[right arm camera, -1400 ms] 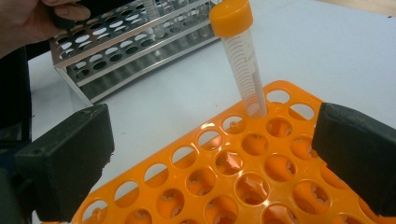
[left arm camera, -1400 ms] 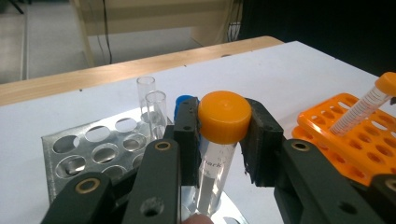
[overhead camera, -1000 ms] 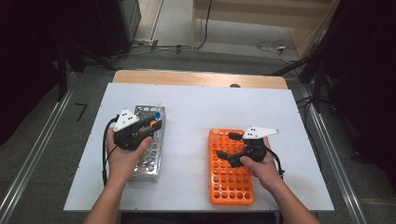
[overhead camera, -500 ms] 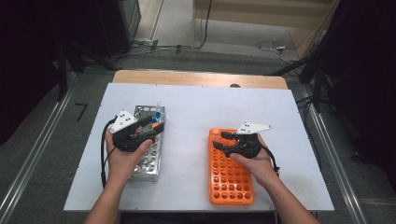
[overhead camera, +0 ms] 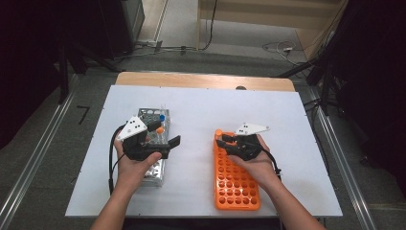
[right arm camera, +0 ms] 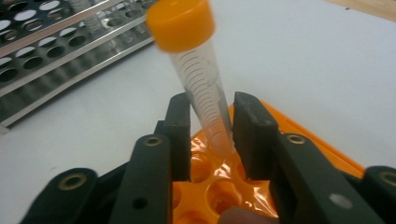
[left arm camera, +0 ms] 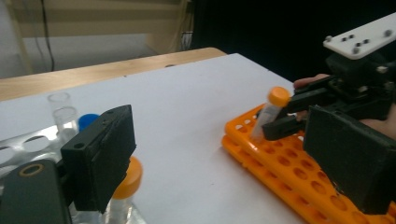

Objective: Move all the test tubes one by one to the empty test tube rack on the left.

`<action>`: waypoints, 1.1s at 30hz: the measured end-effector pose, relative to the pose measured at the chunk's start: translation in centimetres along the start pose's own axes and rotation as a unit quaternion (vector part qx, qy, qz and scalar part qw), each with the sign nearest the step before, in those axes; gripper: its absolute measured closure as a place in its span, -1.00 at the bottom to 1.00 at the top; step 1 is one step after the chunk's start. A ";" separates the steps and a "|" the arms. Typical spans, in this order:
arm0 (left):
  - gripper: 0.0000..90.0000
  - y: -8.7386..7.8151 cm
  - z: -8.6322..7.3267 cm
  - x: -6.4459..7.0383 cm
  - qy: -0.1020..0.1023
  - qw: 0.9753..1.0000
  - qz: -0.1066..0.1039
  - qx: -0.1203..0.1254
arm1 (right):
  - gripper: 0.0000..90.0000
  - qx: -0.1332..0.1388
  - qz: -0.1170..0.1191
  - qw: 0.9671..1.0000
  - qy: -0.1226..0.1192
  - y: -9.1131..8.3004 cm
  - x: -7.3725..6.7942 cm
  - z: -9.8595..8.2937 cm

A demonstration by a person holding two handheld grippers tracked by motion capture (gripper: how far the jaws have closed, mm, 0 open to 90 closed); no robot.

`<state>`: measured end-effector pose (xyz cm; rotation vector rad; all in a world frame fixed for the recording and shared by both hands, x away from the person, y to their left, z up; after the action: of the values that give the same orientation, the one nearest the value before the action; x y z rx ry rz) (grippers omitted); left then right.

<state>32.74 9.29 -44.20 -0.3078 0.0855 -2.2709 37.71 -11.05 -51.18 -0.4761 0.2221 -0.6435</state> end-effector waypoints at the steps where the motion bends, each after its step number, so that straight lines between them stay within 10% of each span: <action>1: -0.82 0.1 0.0 0.2 0.000 1.000 -0.003 0.000 | 0.56 0.002 -0.003 1.000 0.003 0.0 0.1 0.0; 33: -0.82 1.8 -0.3 2.7 0.018 0.999 -0.035 -0.013 | 0.62 0.089 -0.008 0.996 -0.006 -2.6 0.4 1.6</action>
<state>32.25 6.05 -44.24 -0.2878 0.1262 -2.3459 37.19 -12.54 -48.57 -0.3104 0.1485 -0.6703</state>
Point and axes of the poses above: each handheld gripper's, and its own axes: y roughly forward along the jaws, z roughly out of its top, x roughly to its right, the point moved 9 cm from there along y, roughly forward along the jaws, and after that the axes turned 6 degrees about x, right-handed, at the moved point
